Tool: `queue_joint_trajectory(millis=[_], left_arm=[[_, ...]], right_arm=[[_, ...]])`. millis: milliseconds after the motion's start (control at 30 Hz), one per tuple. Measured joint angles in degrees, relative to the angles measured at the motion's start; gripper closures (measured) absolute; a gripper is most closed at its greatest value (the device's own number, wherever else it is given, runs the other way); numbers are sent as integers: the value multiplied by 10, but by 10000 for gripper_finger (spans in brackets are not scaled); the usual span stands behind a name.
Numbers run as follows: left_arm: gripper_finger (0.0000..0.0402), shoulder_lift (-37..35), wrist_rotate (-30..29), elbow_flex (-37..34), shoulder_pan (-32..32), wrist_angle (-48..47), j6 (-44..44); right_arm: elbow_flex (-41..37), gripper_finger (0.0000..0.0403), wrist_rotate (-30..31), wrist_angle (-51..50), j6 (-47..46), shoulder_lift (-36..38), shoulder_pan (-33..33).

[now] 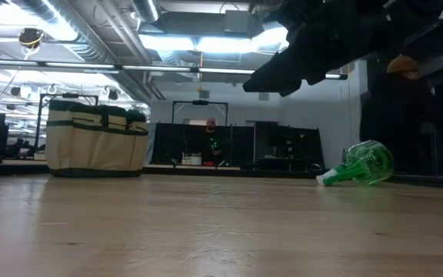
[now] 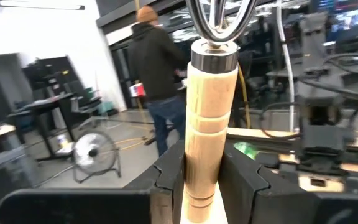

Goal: Pick & Place Garden tools in Gardening bag
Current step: Put the hand rake into the gardening bag

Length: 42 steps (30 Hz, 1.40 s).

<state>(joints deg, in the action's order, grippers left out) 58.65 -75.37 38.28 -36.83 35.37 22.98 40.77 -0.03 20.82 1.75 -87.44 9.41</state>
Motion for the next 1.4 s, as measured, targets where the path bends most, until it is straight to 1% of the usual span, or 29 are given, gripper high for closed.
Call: queue_joint_trajectory(millis=[133, 267, 433, 500, 633, 800, 967, 1133, 1267, 1400], left_arm=[[331, -17, -16, 0, 0, 0, 28], [332, -39, -16, 0, 6, -4, 58], [332, -67, -5, 0, 23, -45, 67], [332, -77, 24, 0, 36, -65, 62], [332, -95, 100, 0, 75, -115, 28], [332, -118, 188, 0, 134, -241, -83], [332, -152, 304, 0, 201, -355, -190], [333, -185, 413, 0, 274, -445, -273], [333, -196, 478, 0, 328, -504, -316], [333, -196, 523, 0, 380, -543, -338]], right_arm=[[0, 192, 0, 0, 0, 0, 0], [0, 192, 0, 0, 0, 0, 0], [0, 192, 0, 0, 0, 0, 0], [0, 192, 0, 0, 0, 0, 0], [0, 192, 0, 0, 1, 0, 0], [0, 192, 0, 0, 12, 0, 0], [0, 192, 0, 0, 13, 0, 0], [0, 192, 0, 0, 13, 0, 0], [0, 192, 0, 0, 13, 0, 0], [0, 192, 0, 0, 13, 0, 0]])
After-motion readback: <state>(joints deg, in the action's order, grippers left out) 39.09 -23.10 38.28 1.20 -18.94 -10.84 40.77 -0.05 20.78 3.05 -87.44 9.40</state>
